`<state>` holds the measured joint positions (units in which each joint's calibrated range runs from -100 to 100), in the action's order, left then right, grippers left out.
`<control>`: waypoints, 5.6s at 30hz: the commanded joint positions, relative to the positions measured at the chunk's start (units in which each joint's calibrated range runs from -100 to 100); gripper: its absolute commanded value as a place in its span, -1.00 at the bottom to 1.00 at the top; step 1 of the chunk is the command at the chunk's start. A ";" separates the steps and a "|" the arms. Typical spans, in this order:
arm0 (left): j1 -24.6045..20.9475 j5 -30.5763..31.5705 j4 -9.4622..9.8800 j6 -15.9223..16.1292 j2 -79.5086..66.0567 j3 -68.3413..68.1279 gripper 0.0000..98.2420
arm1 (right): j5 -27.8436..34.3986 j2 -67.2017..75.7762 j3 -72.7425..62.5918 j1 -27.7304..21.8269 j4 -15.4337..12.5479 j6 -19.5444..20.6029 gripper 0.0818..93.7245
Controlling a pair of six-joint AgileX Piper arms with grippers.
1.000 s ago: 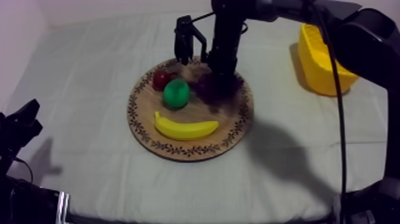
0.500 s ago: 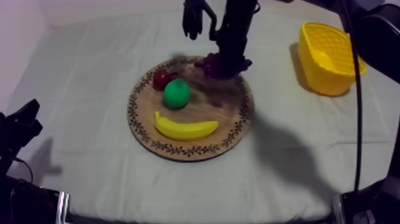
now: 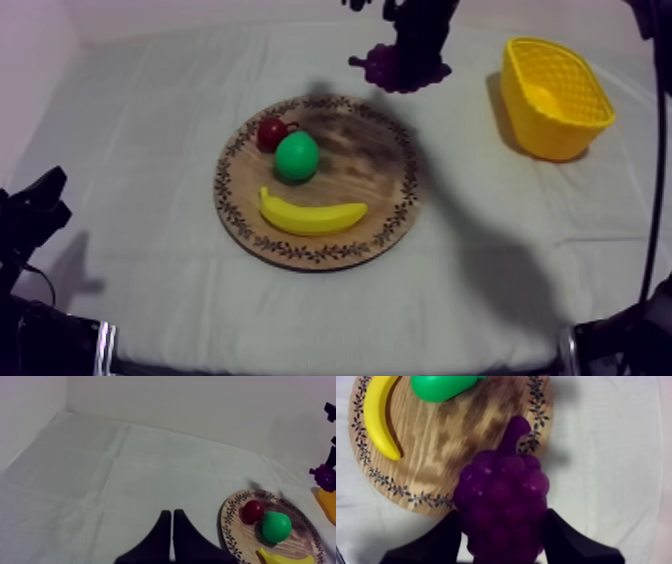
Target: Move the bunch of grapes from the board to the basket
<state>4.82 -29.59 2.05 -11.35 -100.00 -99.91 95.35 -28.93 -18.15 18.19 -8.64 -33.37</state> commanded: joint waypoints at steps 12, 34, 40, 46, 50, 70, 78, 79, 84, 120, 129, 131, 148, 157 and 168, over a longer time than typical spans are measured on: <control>0.00 0.01 0.02 0.00 0.00 0.02 -1.00 | -1.41 9.51 0.63 -5.25 -0.07 2.78 -0.40; 0.00 0.01 0.02 0.00 0.00 0.02 -1.00 | -12.70 20.44 8.82 -16.76 2.03 9.94 -0.41; 0.00 0.01 0.02 0.00 0.00 0.02 -1.00 | -16.81 21.96 11.94 -19.67 3.80 14.33 -0.41; 0.00 0.01 0.02 0.00 0.00 0.02 -1.00 | -20.75 21.96 16.76 -21.60 5.40 18.51 -0.41; 0.00 0.01 0.02 0.00 0.00 0.02 -1.00 | -22.64 21.22 19.30 -22.67 5.86 19.98 -0.41; 0.00 0.01 0.02 0.00 0.00 0.02 -1.00 | -25.36 11.82 23.28 -25.10 6.42 20.44 -0.40; 0.00 0.01 0.02 0.00 0.00 0.02 -1.00 | -23.54 8.03 21.40 -25.16 4.15 17.70 -0.38; 0.00 0.01 0.02 0.00 0.00 0.02 -1.00 | -23.45 7.73 21.28 -25.16 3.98 17.55 -0.35; 0.00 0.01 0.02 0.00 0.00 0.02 -1.00 | -23.54 6.84 21.41 -25.10 3.31 16.47 -0.08; 0.00 0.01 0.02 0.00 0.00 0.02 -1.00 | -29.82 17.85 28.60 -26.11 5.36 17.76 -0.36; 0.00 0.01 0.02 0.00 0.00 0.02 -1.00 | -31.69 27.87 36.90 -25.87 6.06 17.64 -0.39; 0.00 0.01 0.02 0.00 0.00 0.02 -1.00 | -32.30 30.32 39.12 -25.86 6.34 17.85 -0.43; 0.00 0.01 0.02 0.00 0.00 0.02 -1.00 | -33.20 48.54 54.05 -25.85 7.36 18.81 -0.73; 0.00 0.01 0.02 0.00 0.00 0.02 -1.00 | -31.80 58.47 59.90 -25.81 7.62 19.25 -0.88; 0.00 0.01 0.02 0.00 0.00 0.02 -1.00 | -31.59 72.10 70.18 -24.87 8.59 20.07 -0.98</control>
<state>4.82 -29.59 2.05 -11.35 -100.00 -99.91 63.87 40.67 50.61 -6.75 0.00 -13.30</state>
